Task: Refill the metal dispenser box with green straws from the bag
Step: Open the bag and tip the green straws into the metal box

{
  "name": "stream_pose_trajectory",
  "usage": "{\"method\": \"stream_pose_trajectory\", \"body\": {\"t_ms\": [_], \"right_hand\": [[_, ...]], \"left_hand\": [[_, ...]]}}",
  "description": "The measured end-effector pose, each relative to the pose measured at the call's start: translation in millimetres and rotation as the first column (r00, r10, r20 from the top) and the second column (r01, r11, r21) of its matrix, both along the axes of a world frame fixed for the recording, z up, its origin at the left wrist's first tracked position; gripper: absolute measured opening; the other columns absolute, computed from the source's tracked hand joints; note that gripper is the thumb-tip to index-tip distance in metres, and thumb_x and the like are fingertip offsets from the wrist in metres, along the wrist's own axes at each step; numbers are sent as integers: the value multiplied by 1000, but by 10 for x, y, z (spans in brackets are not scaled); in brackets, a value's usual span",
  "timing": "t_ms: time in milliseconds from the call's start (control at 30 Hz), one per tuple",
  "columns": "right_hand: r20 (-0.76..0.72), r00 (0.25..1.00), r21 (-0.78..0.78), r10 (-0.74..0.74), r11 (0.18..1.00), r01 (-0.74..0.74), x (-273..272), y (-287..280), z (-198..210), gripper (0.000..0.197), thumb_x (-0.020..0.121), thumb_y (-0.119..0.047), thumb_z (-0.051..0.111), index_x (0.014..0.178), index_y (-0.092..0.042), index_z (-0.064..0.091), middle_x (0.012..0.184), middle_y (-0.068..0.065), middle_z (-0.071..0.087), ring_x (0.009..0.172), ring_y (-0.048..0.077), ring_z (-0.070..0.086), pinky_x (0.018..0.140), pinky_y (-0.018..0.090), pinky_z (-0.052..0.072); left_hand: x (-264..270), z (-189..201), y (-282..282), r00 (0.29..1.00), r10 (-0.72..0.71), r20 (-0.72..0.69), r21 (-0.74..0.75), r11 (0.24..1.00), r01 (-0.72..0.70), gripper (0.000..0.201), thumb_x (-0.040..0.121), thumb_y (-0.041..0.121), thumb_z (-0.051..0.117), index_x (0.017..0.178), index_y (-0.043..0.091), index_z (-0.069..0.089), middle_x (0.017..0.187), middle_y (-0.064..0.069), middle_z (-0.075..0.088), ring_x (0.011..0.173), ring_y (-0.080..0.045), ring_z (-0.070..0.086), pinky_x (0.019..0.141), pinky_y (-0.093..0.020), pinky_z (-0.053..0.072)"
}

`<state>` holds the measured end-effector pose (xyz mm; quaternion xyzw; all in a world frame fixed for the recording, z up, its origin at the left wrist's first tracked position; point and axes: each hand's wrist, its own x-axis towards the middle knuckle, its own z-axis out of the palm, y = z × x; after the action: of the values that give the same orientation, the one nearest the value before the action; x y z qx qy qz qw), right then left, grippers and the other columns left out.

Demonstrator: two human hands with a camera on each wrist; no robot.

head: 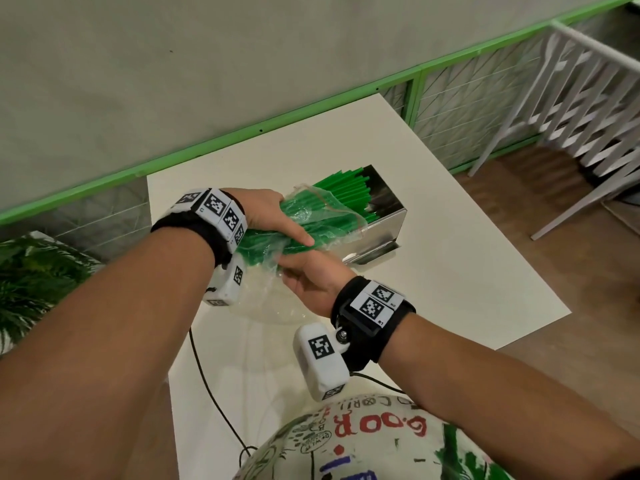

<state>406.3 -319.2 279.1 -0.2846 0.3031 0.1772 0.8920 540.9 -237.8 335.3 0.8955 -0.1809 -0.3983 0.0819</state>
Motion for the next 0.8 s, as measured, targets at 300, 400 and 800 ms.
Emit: {"method": "stream_pose_trajectory", "body": {"t_ms": [300, 400, 800], "right_hand": [[-13, 999, 19, 35, 999, -34, 28, -71, -22, 21, 94, 4, 61, 114, -2, 63, 86, 6, 71, 60, 7, 67, 55, 18, 54], [2, 998, 39, 66, 997, -66, 21, -74, -2, 24, 92, 6, 60, 113, -4, 64, 68, 3, 70, 55, 11, 64, 71, 22, 56], [-30, 979, 99, 203, 975, -199, 44, -55, 65, 17, 92, 14, 50, 92, 7, 66, 80, 17, 70, 69, 23, 68, 92, 33, 57]], "left_hand": [[87, -6, -9, 999, 1, 48, 69, 998, -5, 89, 33, 68, 86, 101, 13, 75, 96, -8, 80, 93, -32, 77, 93, -51, 60], [105, 35, -12, 993, 5, 115, 70, 997, -13, 77, 43, 63, 89, 97, 10, 73, 94, -10, 78, 88, -31, 75, 90, -48, 59], [120, 116, 24, 998, 32, 49, -30, 999, -30, 62, 59, 43, 96, 106, 14, 69, 98, -8, 78, 85, -25, 75, 80, -36, 60]]}}
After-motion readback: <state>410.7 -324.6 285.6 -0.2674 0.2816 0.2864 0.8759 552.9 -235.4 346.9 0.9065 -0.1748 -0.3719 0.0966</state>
